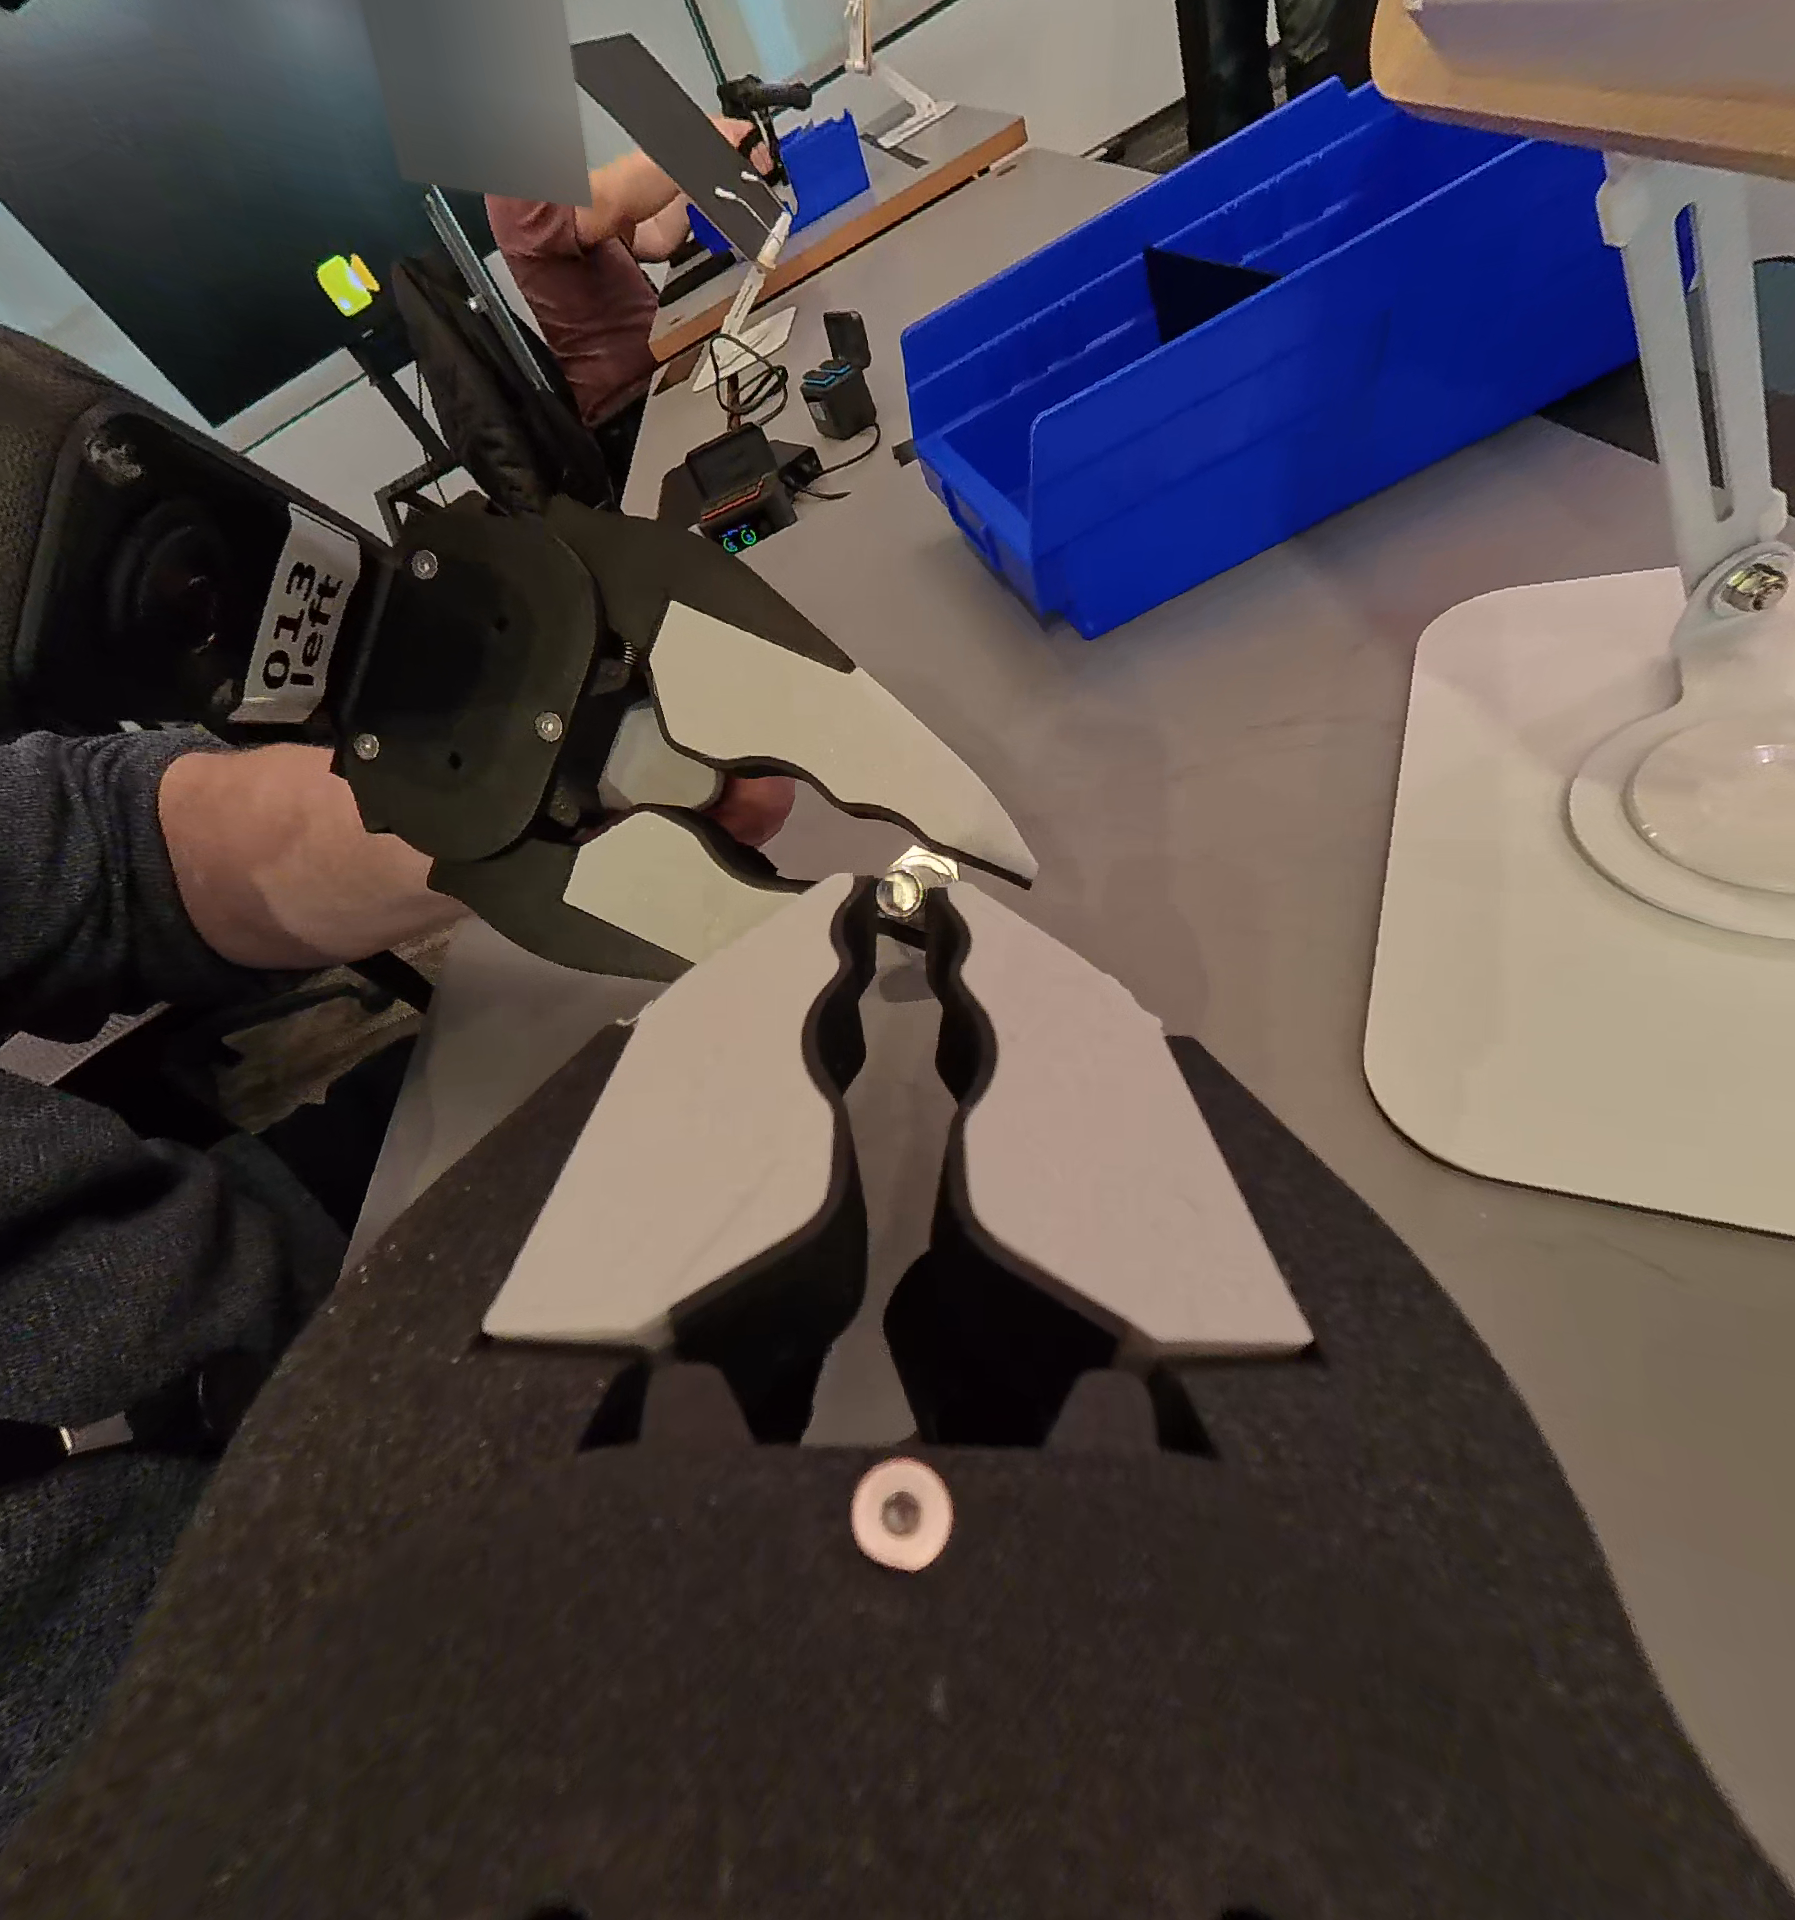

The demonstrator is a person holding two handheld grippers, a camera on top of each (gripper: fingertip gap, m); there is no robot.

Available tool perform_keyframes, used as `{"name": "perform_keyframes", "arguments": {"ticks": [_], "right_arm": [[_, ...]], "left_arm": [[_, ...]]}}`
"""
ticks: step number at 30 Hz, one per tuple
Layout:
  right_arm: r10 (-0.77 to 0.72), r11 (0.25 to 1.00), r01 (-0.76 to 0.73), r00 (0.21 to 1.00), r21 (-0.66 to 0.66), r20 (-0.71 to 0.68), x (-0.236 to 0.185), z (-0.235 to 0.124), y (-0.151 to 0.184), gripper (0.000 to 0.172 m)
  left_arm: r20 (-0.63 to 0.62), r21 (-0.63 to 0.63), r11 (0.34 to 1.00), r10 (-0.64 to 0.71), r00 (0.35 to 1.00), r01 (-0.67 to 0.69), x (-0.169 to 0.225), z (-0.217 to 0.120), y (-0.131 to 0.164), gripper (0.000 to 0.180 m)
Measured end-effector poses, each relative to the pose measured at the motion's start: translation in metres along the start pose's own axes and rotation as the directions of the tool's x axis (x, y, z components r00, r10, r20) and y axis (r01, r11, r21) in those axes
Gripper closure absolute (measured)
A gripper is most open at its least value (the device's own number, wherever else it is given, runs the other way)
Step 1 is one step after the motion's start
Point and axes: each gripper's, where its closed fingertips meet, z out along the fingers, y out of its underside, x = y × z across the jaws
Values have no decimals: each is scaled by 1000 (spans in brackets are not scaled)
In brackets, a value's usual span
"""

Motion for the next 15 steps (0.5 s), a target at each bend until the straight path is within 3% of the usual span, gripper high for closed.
{"name": "perform_keyframes", "arguments": {"ticks": [2, 4, 6, 8, 12, 15], "right_arm": [[-23, 1000, 23, 1000, 1, -21, 1, 0, 0, 158], [-36, 999, 36, 999, 6, -39, 4, -2, -4, 141], [-72, 997, 73, 996, 8, -53, 7, -9, -9, 138], [-149, 986, 148, 989, -76, -16, 3, -10, -1, 139], [-336, 891, 357, 934, -281, 122, -19, 0, 34, 142], [-383, 796, 457, 888, -396, 255, -37, 13, 69, 140]], "left_arm": [[-15, -1, 1000, -22, 1000, 22, 0, 1, 2, 162], [-11, 10, 999, -35, 999, 35, -3, -1, 4, 162], [-17, 11, 996, -87, 996, 87, -9, -4, 9, 162], [-36, 56, 986, -158, 987, 160, -18, -13, 8, 162], [-83, 92, 956, -272, 959, 279, -28, -34, 11, 162], [-109, 110, 938, -316, 942, 328, -25, -49, 17, 162]]}}
